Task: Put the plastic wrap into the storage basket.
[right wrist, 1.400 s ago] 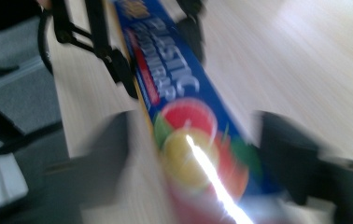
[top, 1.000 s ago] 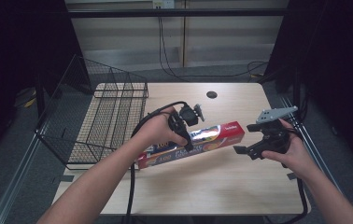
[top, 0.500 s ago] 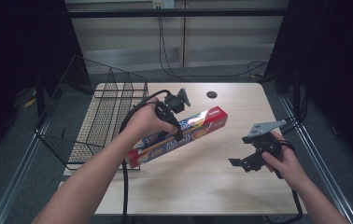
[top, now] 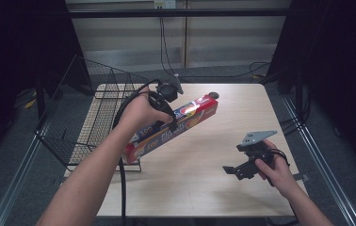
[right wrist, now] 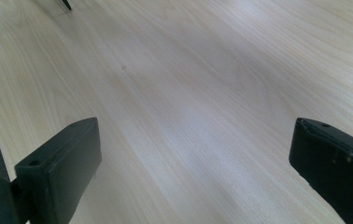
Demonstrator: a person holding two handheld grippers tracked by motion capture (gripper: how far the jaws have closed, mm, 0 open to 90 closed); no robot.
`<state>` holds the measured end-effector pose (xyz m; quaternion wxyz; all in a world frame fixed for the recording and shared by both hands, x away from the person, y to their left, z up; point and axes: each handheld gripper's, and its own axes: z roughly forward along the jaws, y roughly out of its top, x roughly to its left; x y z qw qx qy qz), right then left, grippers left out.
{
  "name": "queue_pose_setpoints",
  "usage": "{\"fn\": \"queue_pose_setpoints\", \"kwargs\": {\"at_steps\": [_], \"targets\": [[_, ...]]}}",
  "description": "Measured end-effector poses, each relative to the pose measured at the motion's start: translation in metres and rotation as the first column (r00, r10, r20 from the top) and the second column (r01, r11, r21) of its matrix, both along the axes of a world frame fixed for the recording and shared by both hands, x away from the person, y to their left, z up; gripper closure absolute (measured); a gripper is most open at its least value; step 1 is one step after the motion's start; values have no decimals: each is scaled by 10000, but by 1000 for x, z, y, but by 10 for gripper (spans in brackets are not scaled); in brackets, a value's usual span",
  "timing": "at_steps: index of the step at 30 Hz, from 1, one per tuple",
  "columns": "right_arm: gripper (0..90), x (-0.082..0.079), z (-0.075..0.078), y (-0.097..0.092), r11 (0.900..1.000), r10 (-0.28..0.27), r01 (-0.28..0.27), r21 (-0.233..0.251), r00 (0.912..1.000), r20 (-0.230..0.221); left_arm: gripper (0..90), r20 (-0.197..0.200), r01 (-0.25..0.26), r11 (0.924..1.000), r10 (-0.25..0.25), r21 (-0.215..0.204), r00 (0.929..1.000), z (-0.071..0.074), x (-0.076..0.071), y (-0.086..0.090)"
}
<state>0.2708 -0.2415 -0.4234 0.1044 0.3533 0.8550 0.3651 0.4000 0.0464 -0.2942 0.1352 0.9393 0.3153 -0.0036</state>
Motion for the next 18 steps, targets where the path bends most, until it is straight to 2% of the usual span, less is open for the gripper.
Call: {"fn": "queue_pose_setpoints", "kwargs": {"at_steps": [4,7,9,10,12,18], "targets": [[20,-1,-2,1,10000,-75,74,20,9996,272,450,22,-429,9991,429,-46,9991,4,4,5],[23,-1,-3,1,9998,-130,128,123,9998,170,450,78,-654,9979,654,-5,9978,7,7,8],[21,-1,-4,1,9998,-111,108,155,9998,143,450,-50,-900,9959,900,-15,9959,8,8,10],[22,-1,-5,2,9998,-140,138,111,9998,127,450,58,-951,9955,950,44,9955,9,9,11],[21,-1,-6,2,9998,-182,180,101,9998,107,450,-35,-1291,9914,1291,-194,9916,10,11,14],[22,-2,-9,4,9993,-331,330,167,9994,66,450,118,-1788,9836,1791,-225,9838,16,14,21]]}}
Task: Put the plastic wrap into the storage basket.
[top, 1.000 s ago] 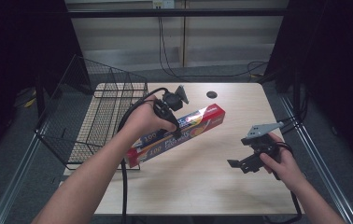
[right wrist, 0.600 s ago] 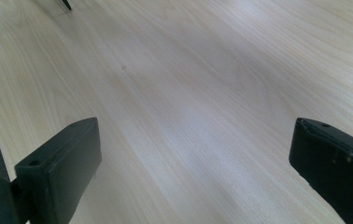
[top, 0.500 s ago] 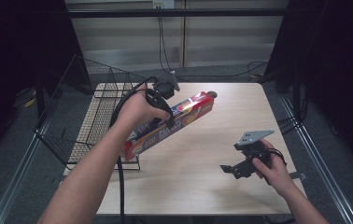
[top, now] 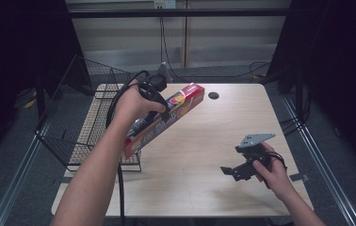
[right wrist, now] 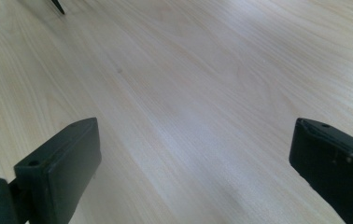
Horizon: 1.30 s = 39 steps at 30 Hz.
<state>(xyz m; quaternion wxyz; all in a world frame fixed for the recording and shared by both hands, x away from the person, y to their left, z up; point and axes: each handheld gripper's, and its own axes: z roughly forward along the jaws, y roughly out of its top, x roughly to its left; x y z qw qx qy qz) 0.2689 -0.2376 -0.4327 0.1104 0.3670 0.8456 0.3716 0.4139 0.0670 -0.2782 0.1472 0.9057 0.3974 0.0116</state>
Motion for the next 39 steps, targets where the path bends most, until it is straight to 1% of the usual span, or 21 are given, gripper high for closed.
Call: {"fn": "queue_pose_setpoints", "kwargs": {"at_steps": [3,6,8,9,12,14,16,18,20,22,23,24,28,30,31,34,35,36,37,38,39], "targets": [[22,0,-1,1,10000,-69,69,67,10000,9,450,-82,-382,9992,381,-144,9992,3,1,2],[22,0,-1,1,9999,-129,129,94,9999,8,450,59,-554,9985,555,-28,9984,8,3,3],[21,-1,-1,0,9999,-132,131,76,9999,68,450,104,-668,9976,667,161,9977,12,3,5],[21,-1,-1,0,9997,-226,226,64,9997,70,450,113,-735,9972,734,140,9972,13,3,5],[21,-1,-2,-1,9997,-242,241,102,9997,69,450,125,-927,9957,926,78,9956,17,4,7],[21,-2,-2,-1,9995,-322,321,64,9995,37,450,170,-1183,9930,1182,35,9928,20,5,9],[21,-2,-2,-1,9996,-273,272,81,9996,89,450,181,-1325,9912,1324,27,9910,22,6,12],[21,-2,-2,-1,9997,-214,214,140,9997,65,450,142,-1530,9882,1530,7,9881,24,8,15],[21,-2,-2,-2,9996,-266,265,127,9996,70,450,154,-1800,9836,1801,-64,9835,25,9,19],[21,-3,-2,-2,9996,-260,260,139,9996,59,450,191,-2023,9793,2023,17,9791,26,10,24],[21,-3,-2,-2,9997,-212,211,145,9998,29,450,235,-2085,9780,2082,80,9778,27,11,25],[21,-3,-3,-2,9997,-225,224,114,9997,77,450,222,-2181,9759,2179,36,9757,28,11,26],[21,-3,-3,-2,9996,-270,269,100,9996,84,450,180,-2407,9706,2405,103,9705,30,13,33],[21,-3,-3,-1,9996,-282,281,85,9996,78,450,146,-2574,9663,2573,65,9662,30,13,35],[21,-3,-3,-1,9996,-276,276,87,9996,72,450,135,-2569,9663,2567,130,9664,30,14,37],[21,-3,-3,-1,9997,-223,223,68,9997,45,450,59,-2917,9565,2917,28,9565,29,15,40],[21,-3,-3,-1,9997,-208,207,86,9998,39,450,60,-2846,9586,2845,117,9586,29,16,42],[21,-3,-3,-1,9998,-140,140,168,9999,-11,450,69,-2686,9631,2686,169,9632,30,17,44],[21,-2,-3,-2,9997,-144,145,175,9999,-26,450,32,-3058,9521,3058,12,9521,29,16,43],[21,-3,-4,-2,9997,-224,224,112,9997,31,450,125,-3104,9506,3104,31,9505,29,16,44],[21,-2,-4,-2,9998,-182,181,111,9998,23,450,19,-3160,9488,3160,18,9488,30,16,45]]}}
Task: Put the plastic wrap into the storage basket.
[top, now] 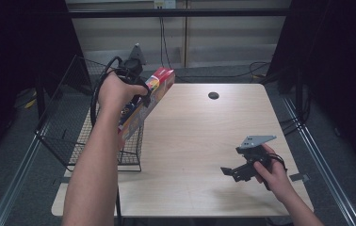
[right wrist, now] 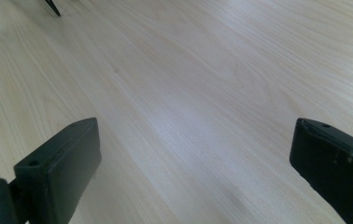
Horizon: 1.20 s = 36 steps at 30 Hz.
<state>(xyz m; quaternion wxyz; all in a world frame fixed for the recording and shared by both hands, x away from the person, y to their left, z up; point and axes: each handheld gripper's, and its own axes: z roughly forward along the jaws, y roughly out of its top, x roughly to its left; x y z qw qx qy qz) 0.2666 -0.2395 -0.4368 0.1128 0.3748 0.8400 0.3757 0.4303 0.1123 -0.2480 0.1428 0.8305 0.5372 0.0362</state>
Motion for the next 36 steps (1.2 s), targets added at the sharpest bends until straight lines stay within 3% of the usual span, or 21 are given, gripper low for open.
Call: {"fn": "queue_pose_setpoints", "kwargs": {"at_steps": [5,6,8,10,36], "targets": [[21,0,-1,0,10000,-11,11,-28,10000,-28,450,136,-90,9999,89,48,9999,2,2,5],[21,0,-1,0,10000,-47,47,-16,10000,-24,450,97,-277,9995,278,-128,9996,2,2,7],[21,0,-1,0,10000,-43,42,-28,10000,-36,450,178,117,9999,-118,83,9998,2,5,11],[21,0,-1,-1,10000,-18,18,7,10000,-57,451,106,-484,9987,485,-135,9988,0,4,10],[21,0,-2,-1,9999,96,-95,69,9999,-53,450,170,-1592,9872,1592,5,9871,4,8,48]]}}
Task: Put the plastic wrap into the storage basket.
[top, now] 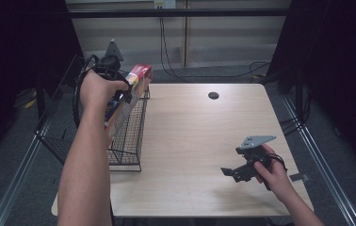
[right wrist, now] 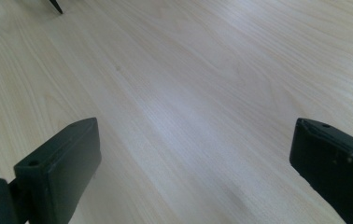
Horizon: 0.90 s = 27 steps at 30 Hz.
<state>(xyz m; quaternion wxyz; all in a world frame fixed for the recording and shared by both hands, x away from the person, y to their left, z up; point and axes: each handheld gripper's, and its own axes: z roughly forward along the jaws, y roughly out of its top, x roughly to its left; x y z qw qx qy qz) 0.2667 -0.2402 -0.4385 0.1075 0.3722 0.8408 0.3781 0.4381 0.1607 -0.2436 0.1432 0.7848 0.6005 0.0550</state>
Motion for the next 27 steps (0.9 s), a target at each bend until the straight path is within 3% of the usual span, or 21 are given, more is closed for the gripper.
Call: {"fn": "queue_pose_setpoints", "kwargs": {"at_steps": [27], "targets": [[21,1,-1,-4,10000,-88,87,26,10000,45,451,60,-768,9970,768,7,9970,10,1,24]]}}
